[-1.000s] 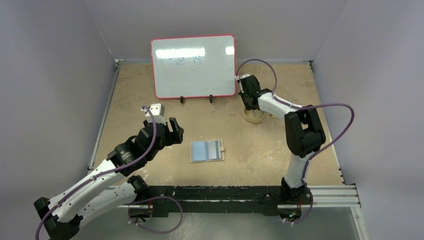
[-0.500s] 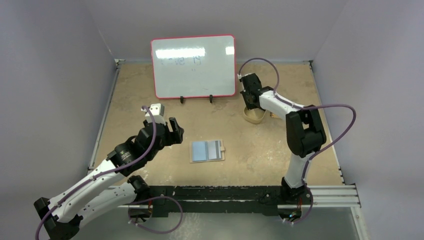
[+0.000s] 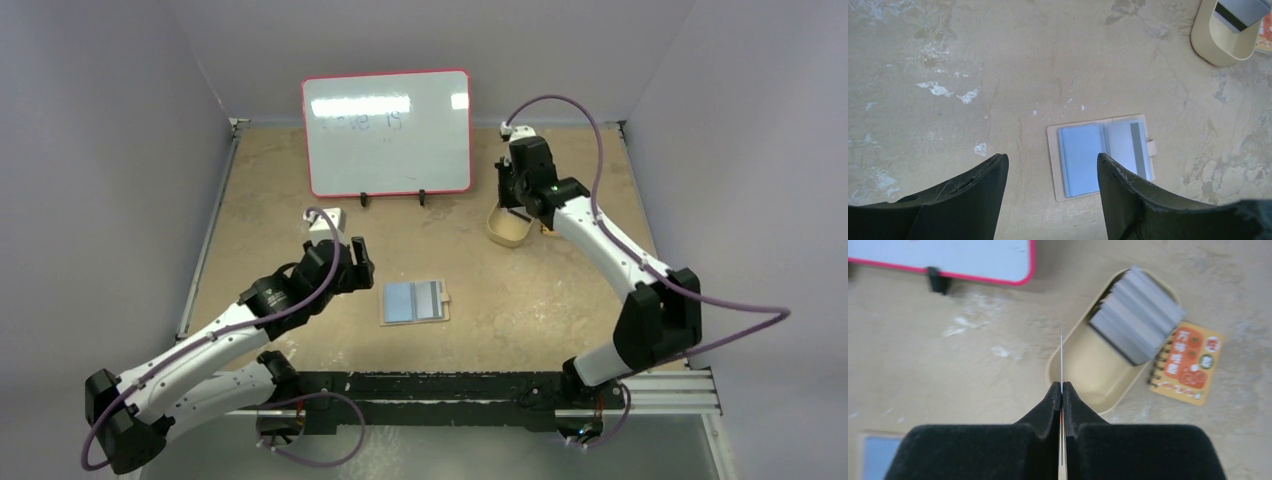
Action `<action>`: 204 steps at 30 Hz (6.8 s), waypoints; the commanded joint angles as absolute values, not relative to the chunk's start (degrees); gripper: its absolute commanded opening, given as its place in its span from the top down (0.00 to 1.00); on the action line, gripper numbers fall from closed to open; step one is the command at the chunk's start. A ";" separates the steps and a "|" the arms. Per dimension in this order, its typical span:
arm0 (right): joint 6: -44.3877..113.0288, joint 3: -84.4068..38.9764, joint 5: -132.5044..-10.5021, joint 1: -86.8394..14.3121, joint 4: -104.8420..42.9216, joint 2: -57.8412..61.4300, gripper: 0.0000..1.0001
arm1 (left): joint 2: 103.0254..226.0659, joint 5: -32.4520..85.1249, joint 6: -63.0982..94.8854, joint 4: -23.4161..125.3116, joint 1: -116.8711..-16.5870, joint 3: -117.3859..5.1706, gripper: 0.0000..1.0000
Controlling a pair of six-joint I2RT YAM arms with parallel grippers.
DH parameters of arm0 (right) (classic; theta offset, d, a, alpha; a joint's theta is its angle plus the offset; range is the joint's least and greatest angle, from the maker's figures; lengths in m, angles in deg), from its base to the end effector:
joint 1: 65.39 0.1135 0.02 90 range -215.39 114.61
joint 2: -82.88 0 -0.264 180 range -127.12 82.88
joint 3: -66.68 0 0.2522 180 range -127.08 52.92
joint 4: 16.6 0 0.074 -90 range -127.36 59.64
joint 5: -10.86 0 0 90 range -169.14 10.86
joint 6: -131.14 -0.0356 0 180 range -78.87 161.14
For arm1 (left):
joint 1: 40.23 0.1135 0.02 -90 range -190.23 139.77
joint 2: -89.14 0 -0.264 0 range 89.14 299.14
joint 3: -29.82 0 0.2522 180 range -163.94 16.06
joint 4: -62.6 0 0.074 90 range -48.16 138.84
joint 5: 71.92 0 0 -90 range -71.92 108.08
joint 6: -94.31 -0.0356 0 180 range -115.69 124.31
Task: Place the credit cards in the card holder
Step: Pick up the credit card from the storage box, then insert the credit card into the card holder.
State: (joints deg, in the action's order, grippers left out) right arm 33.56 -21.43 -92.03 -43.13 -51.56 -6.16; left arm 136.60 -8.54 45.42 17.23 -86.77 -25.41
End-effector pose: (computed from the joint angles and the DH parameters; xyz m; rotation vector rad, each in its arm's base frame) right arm 0.3323 0.1274 0.3096 -0.1535 2.1741 0.0486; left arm 0.1321 -0.1162 0.2775 -0.1486 2.1655 -0.3666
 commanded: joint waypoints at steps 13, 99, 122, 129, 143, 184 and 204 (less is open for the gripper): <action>-0.65 9.06 -73.68 -23.67 -17.87 11.29 1.00 | 144.31 2.13 56.61 32.87 -86.87 -12.54 0.54; -14.81 19.24 -67.08 -18.83 4.46 -12.32 0.85 | 152.53 11.08 63.96 53.47 -86.82 0.28 1.00; -7.73 18.13 -74.67 -18.52 -9.69 -6.28 0.69 | 154.18 11.25 64.08 53.87 -86.85 -0.44 1.00; -8.01 17.64 -70.34 -18.48 -2.95 -11.25 0.70 | 151.50 11.22 66.16 52.66 -86.90 -2.55 1.00; -7.99 18.37 -71.50 -18.46 -0.44 -12.91 0.74 | 156.86 10.78 65.93 56.94 -86.90 -1.89 1.00; -4.16 15.33 -74.75 -18.59 -8.79 -6.98 0.56 | 159.05 10.43 65.87 55.25 -86.89 -1.54 1.00; -0.58 16.01 -65.14 -23.77 -10.50 -4.21 0.55 | 159.78 9.99 64.27 54.49 -86.90 -2.32 1.00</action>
State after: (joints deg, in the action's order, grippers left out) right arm -3.00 17.22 -67.66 -22.30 -8.82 -7.43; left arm 159.05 11.86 66.25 57.99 -86.77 -1.57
